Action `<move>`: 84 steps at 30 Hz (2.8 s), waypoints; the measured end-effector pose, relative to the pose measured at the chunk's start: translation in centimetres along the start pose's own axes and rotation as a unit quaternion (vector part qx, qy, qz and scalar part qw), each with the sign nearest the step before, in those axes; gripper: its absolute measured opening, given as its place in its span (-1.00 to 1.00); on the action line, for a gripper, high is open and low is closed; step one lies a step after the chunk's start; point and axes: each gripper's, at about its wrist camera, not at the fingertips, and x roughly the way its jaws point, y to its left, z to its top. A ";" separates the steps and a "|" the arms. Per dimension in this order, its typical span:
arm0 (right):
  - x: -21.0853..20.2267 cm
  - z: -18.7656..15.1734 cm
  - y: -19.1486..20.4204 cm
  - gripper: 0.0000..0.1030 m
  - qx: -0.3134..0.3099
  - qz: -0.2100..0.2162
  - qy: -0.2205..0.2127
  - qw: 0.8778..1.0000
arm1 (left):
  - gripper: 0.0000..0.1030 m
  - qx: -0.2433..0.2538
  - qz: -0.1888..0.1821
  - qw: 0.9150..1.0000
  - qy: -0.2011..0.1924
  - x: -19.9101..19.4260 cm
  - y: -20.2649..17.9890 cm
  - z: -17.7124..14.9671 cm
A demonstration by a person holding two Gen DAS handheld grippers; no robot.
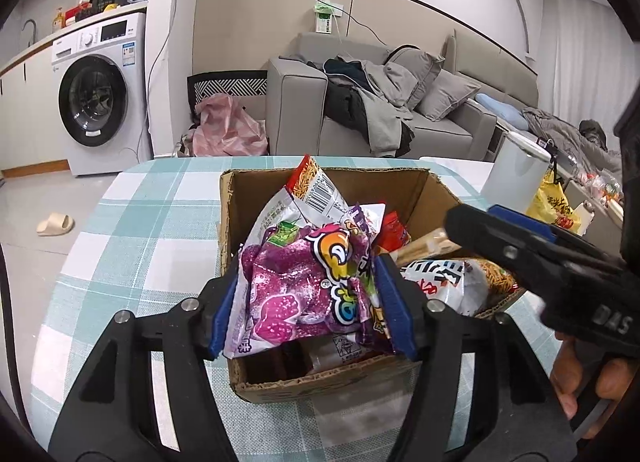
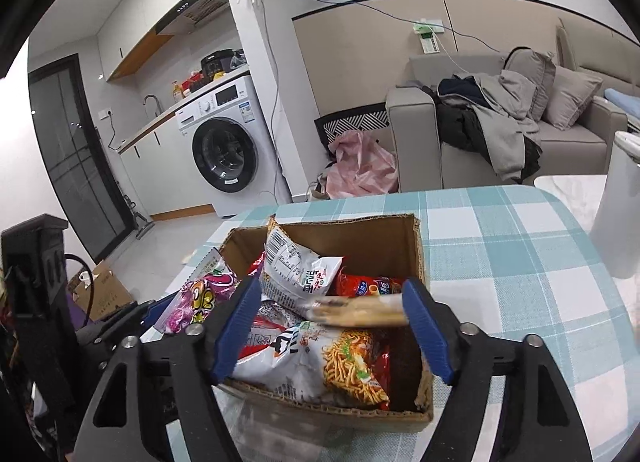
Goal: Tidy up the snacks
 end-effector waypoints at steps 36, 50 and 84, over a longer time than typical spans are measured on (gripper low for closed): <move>-8.5 -5.8 -0.2 0.99 -0.078 0.033 -0.064 0.994 | 0.98 0.004 0.026 0.998 -0.062 -11.1 1.2 -5.2; -8.4 -9.1 -0.4 0.99 -0.096 0.031 -0.102 0.990 | 0.98 0.009 0.044 0.996 -0.080 -9.8 1.0 -8.5; -8.5 -10.0 0.1 1.00 -0.117 0.018 -0.113 0.987 | 0.98 0.018 0.047 0.995 -0.082 -8.7 0.6 -8.8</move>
